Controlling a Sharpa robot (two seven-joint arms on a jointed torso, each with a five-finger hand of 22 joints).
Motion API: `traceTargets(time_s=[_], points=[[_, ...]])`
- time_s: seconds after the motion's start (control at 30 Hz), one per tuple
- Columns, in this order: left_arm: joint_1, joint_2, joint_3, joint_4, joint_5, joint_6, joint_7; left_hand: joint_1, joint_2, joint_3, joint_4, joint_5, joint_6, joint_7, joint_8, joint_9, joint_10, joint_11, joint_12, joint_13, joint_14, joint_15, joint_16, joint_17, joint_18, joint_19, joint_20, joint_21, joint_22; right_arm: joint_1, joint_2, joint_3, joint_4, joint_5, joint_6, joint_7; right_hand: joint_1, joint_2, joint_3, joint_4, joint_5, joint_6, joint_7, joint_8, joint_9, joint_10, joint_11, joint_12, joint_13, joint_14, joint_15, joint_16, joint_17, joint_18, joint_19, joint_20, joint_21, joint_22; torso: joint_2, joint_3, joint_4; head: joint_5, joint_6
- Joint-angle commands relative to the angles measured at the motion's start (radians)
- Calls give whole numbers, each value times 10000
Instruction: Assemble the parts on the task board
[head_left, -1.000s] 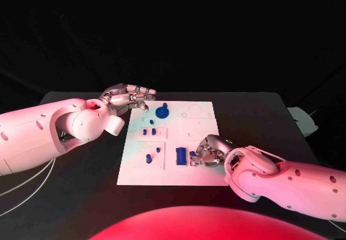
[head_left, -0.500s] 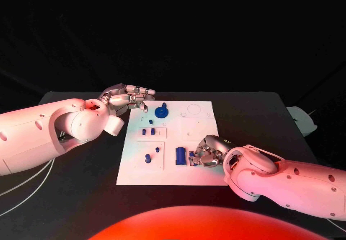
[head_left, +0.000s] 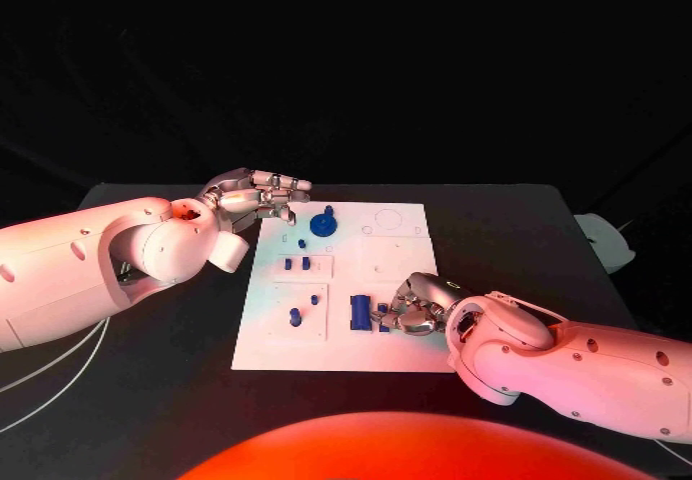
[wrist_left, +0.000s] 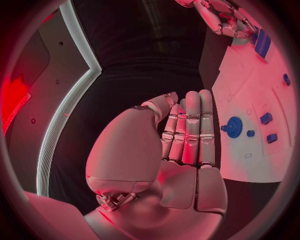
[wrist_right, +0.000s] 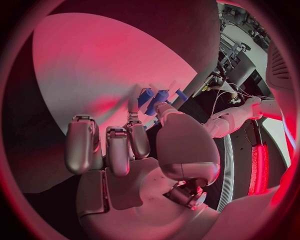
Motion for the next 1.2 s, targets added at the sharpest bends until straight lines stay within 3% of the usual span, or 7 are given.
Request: traceTargets(time_s=[0.03, 0.2, 0.63, 1.2], points=[[6, 1, 5, 22, -69, 189, 32, -29, -27, 10, -27, 11, -73, -10, 48, 15, -68, 0, 16, 8, -54, 5, 42, -9, 67, 24, 21, -40, -13, -11, 2, 0, 51, -255, -42, 64, -64, 42, -197, 82, -109, -31, 48, 20, 21, 63, 7, 13, 779, 858, -43, 3, 1793, -49, 90, -61, -24, 1890, 2, 1, -5, 2, 1], [6, -3, 5, 22, -69, 193, 29, -29, -27, 10, -27, 11, -73, -10, 48, 15, -68, 0, 16, 8, -54, 5, 42, -9, 67, 24, 21, -40, -13, -11, -66, 0, 103, -360, -100, 70, -42, 78, -310, 116, -173, -31, 46, 26, 30, 69, 6, 24, 790, 861, -43, 13, 1809, -51, 94, -61, -11, 1893, -1, 2, -6, 0, 1], [5, -25, 5, 2, -69, 191, 27, -30, -18, 15, -23, 13, -78, -7, 53, 15, -76, 2, 26, 7, -57, 7, 42, -12, 66, 26, 21, -43, -15, -72, -668, -2, 745, -456, 97, 401, 1008, 254, -731, -216, -84, -12, 18, 78, 92, 133, -21, 131, 888, 885, -64, 77, 1910, -83, 151, -79, 168, 1937, -20, -2, -25, 15, 1], [4, -3, 5, -20, -69, 207, 22, -30, -18, 15, -23, 13, -78, -7, 53, 15, -76, 2, 26, 7, -57, 7, 42, -12, 66, 26, 21, -43, -15, -147, -687, -4, 625, -438, 518, 300, 1886, 539, -883, -630, -209, -1, -28, 89, 112, 166, -62, 183, 944, 892, -95, 100, 1949, -93, 168, -102, 234, 1952, 2, -8, 9, -6, 1]])
